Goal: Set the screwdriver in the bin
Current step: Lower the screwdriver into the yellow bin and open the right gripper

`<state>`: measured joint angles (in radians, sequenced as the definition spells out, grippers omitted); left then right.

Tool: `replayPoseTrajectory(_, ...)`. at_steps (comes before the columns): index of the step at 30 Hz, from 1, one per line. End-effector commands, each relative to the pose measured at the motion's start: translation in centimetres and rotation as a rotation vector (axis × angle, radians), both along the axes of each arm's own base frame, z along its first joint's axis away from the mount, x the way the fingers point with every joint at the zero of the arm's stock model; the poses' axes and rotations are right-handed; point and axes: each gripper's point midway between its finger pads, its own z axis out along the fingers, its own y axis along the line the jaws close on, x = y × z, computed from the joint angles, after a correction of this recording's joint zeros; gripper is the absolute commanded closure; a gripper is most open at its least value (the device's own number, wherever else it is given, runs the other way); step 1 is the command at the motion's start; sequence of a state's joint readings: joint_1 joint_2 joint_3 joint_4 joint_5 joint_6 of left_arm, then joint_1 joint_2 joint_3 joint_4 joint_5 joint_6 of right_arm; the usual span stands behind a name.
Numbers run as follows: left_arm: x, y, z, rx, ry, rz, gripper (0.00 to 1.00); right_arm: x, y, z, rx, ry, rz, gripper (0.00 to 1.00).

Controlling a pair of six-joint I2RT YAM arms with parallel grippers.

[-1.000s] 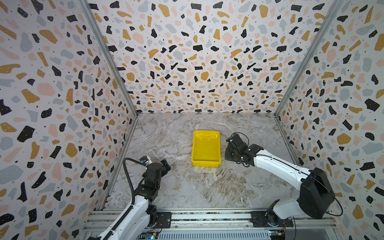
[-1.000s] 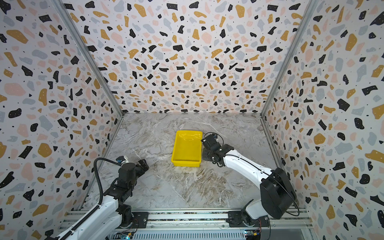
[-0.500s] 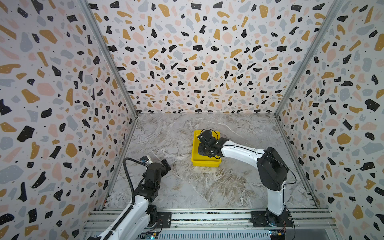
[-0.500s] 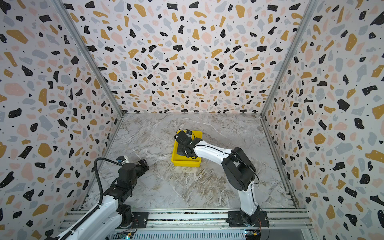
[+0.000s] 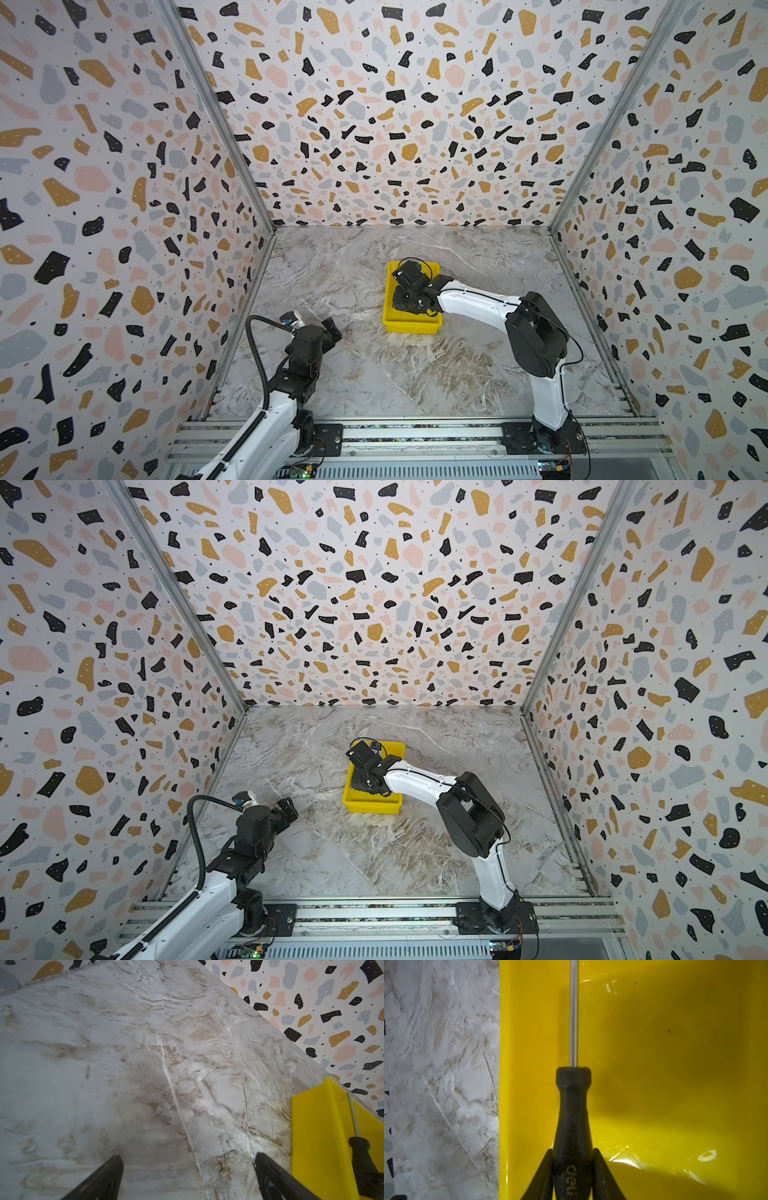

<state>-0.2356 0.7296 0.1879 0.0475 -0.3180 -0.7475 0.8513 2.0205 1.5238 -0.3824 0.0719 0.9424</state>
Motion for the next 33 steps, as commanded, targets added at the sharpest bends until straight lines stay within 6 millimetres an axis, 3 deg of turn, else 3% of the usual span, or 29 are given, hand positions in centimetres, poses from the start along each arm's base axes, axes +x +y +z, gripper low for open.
replayPoseTrajectory(1,0.9,-0.1,1.9,-0.005,-0.062,-0.003,0.01,-0.1,1.0,0.7,0.028,0.001,-0.003,0.89)
replayPoseTrajectory(9,0.9,-0.1,1.9,-0.007,-0.064,-0.004,0.01,-1.4,1.5,-0.3,0.017,0.012,0.005,0.89)
replayPoseTrajectory(17,0.8,-0.1,1.8,-0.006,-0.062,-0.004,0.01,-1.2,1.7,-0.2,0.017,0.005,0.005,0.86)
replayPoseTrajectory(33,0.8,-0.1,1.9,-0.005,-0.064,-0.003,0.01,-1.1,1.3,0.5,0.001,-0.009,0.003,0.55)
